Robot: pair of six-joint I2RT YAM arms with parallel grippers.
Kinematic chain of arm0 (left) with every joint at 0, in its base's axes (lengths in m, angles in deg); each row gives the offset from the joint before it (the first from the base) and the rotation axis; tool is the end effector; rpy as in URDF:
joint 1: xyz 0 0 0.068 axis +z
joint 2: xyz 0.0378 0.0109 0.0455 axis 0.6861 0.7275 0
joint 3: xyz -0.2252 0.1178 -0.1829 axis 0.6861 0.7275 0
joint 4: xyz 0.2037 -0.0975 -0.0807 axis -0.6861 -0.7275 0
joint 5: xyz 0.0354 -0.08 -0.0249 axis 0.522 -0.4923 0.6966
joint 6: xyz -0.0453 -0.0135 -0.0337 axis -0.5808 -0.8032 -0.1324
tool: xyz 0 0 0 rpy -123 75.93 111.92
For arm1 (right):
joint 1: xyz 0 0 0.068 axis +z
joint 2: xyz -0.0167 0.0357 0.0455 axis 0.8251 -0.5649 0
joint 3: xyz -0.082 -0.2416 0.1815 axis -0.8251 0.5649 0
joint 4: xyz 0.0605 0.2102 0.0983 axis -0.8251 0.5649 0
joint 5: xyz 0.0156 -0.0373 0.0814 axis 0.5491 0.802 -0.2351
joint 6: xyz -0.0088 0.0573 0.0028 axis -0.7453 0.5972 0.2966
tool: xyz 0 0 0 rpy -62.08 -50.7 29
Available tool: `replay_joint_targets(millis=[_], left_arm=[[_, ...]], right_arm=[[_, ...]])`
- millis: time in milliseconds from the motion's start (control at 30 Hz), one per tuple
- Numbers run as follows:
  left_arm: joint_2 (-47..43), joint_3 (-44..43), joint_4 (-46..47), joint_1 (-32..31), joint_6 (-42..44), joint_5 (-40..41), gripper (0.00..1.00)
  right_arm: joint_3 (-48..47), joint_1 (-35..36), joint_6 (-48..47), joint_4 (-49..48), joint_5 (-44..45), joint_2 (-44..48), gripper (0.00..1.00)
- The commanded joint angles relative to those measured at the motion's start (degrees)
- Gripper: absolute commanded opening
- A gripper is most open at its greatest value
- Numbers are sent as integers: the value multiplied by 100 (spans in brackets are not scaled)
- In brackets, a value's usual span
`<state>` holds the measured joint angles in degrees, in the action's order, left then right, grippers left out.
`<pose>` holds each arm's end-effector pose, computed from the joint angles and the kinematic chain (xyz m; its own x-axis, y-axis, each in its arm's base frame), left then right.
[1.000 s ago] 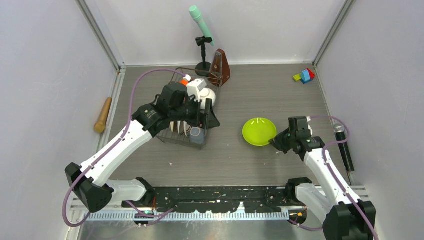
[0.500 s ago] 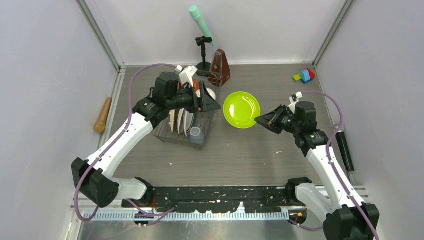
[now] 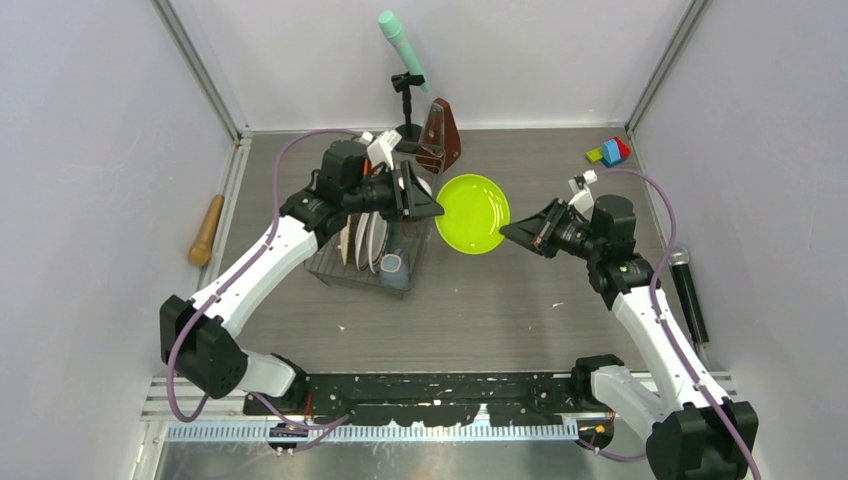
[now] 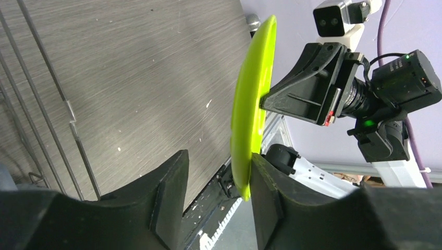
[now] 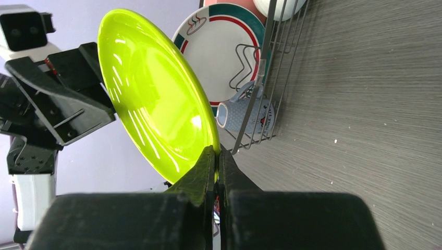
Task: Load the mixed dishes into the dish rack
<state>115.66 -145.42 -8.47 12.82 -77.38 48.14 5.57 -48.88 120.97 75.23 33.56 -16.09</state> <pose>0.2368 -0.1646 0.4044 -0.8407 -0.1929 -0.5060 0.3572 0.5047 -0.7859 0.1590 0.0450 0.3335 -0.7455 0.5366 -0.3953 -0.1325 0.4619 0.8770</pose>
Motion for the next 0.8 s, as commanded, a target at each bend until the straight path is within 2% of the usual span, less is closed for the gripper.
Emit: replay_joint_targets(millis=[0, 133, 200, 233, 267, 300, 333, 367, 400, 433, 567, 667, 767], left_arm=[[167, -180, 450, 7, -173, -319, 42], [271, -251, 458, -27, -57, -231, 26], [279, -284, 400, -68, 147, -146, 5], [285, -329, 338, -96, 288, -46, 0], [274, -366, 210, -127, 474, 110, 0], [247, -411, 39, -157, 680, 316, 0], [191, -408, -31, -189, 898, 572, 0], [111, -379, -114, -224, 1149, 836, 0], [26, -342, -158, -296, 1384, 1183, 0], [-64, -291, -194, -348, 1690, 1533, 0], [-370, -246, -438, -855, 2897, 3285, 0], [-494, -158, -320, -981, 3173, 3677, 0], [-554, -7, -52, -1338, 3722, 4395, 0]], right_arm=[[-294, 91, -79, -449, -206, -44, 0], [-299, 161, -96, -505, -174, -137, 0], [-325, 189, -108, -495, -138, -199, 0], [-357, 194, -117, -479, -100, -245, 3], [-384, 197, -120, -383, -67, -273, 7], [-491, 197, -163, -273, 74, -327, 22], [-557, 198, -193, -6, 142, -358, 29], [-687, 202, -249, 104, 278, -414, 45], [-765, 201, -276, 453, 398, -437, 53], [-948, 199, -320, 672, 706, -480, 67], [-1320, 204, -90, 1266, 1151, -693, 79], [-1558, 210, 419, 1570, 1320, -989, 83], [-1942, 322, 1406, 1905, 1550, -1337, 84]])
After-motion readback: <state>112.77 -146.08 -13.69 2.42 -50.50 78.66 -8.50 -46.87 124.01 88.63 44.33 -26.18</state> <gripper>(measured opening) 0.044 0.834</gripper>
